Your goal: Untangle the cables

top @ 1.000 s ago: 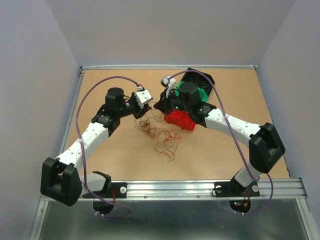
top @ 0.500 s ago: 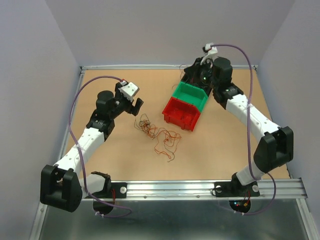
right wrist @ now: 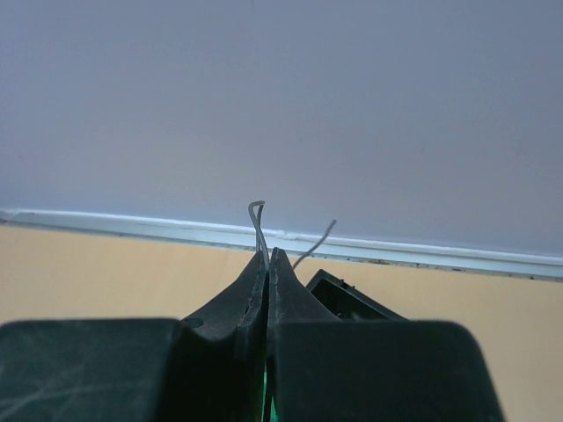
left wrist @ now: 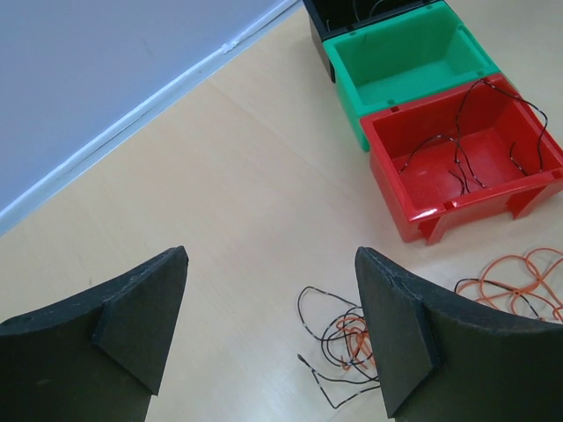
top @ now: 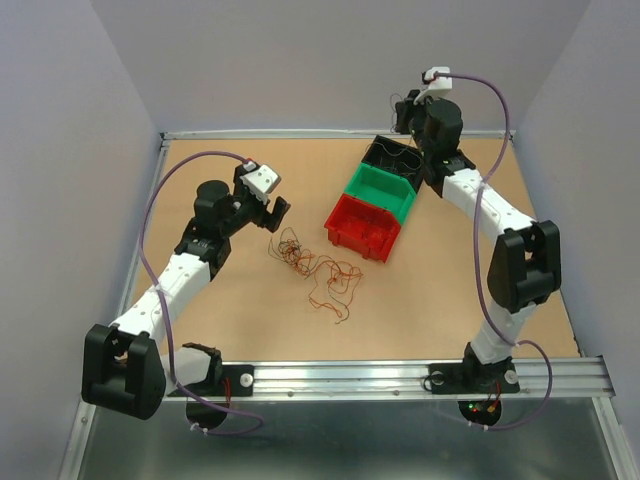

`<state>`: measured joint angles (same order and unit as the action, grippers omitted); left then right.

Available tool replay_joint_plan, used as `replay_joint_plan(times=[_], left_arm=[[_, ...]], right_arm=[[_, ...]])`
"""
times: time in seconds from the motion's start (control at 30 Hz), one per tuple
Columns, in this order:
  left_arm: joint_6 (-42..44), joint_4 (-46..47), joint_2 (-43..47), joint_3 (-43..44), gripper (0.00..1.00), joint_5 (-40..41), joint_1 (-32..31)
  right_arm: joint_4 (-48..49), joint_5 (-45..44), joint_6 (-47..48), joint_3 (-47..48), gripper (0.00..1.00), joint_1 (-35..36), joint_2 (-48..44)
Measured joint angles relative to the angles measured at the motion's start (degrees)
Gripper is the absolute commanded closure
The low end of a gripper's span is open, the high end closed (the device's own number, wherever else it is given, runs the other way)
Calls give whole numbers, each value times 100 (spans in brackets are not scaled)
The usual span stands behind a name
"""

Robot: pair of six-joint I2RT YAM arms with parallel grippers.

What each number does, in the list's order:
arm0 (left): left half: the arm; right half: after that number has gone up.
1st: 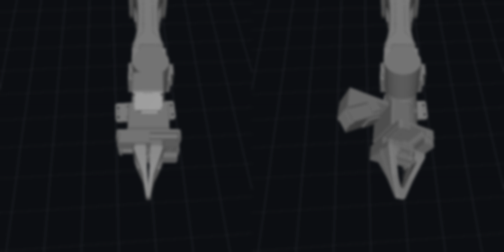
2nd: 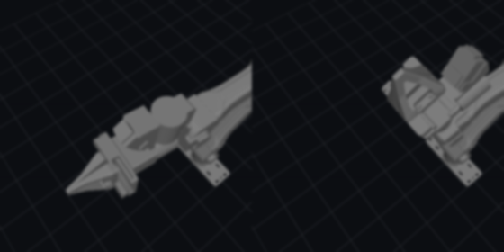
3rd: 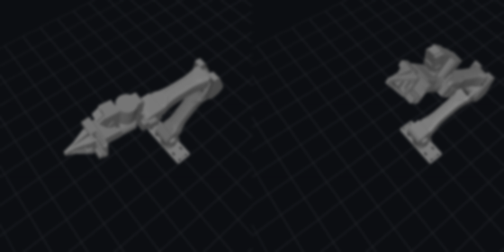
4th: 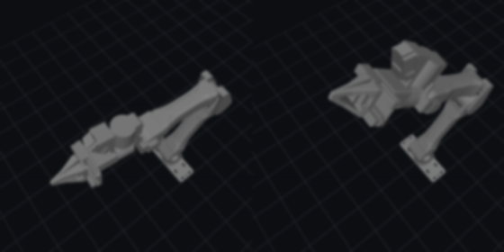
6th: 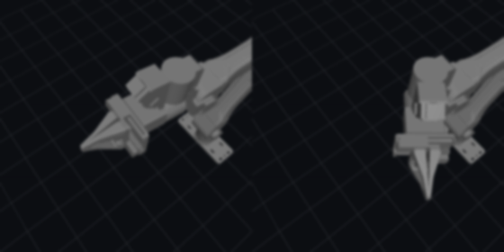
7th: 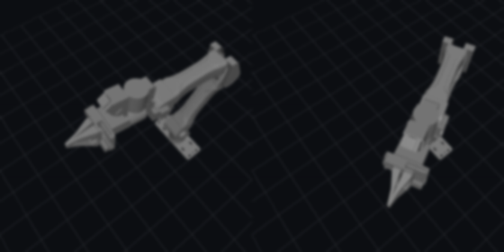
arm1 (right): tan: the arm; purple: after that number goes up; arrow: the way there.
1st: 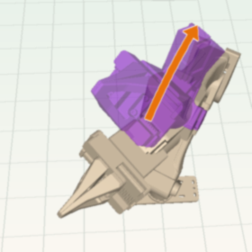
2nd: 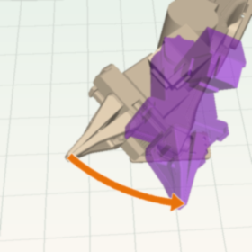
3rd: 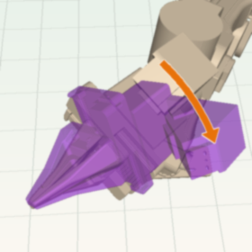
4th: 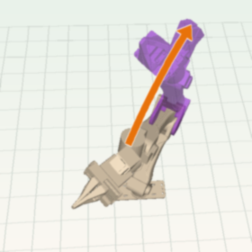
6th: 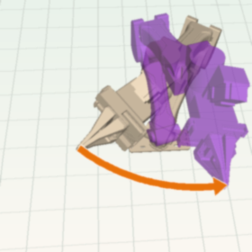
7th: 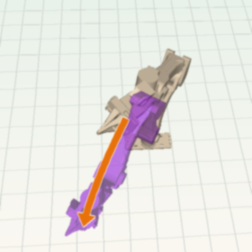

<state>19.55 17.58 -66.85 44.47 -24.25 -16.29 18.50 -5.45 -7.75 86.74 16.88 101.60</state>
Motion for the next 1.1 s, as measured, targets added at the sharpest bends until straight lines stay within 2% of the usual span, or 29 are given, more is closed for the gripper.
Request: replay_joint_plan(times=[0.4,0.67,0.97,1.1], left_arm=[[4,-7,-70,0,12,-85,0],[9,-4,-85,0,12,-140,0],[68,-7,-140,0,12,-229,0],[83,-39,-188,0,12,-262,0]], right_arm=[[857,-321,551,-59,99,-83,1049],[944,-389,518,-59,100,-374,1604],[997,535,197,-42,99,-669,2151],[498,1137,197,260,99,-717,2597]])
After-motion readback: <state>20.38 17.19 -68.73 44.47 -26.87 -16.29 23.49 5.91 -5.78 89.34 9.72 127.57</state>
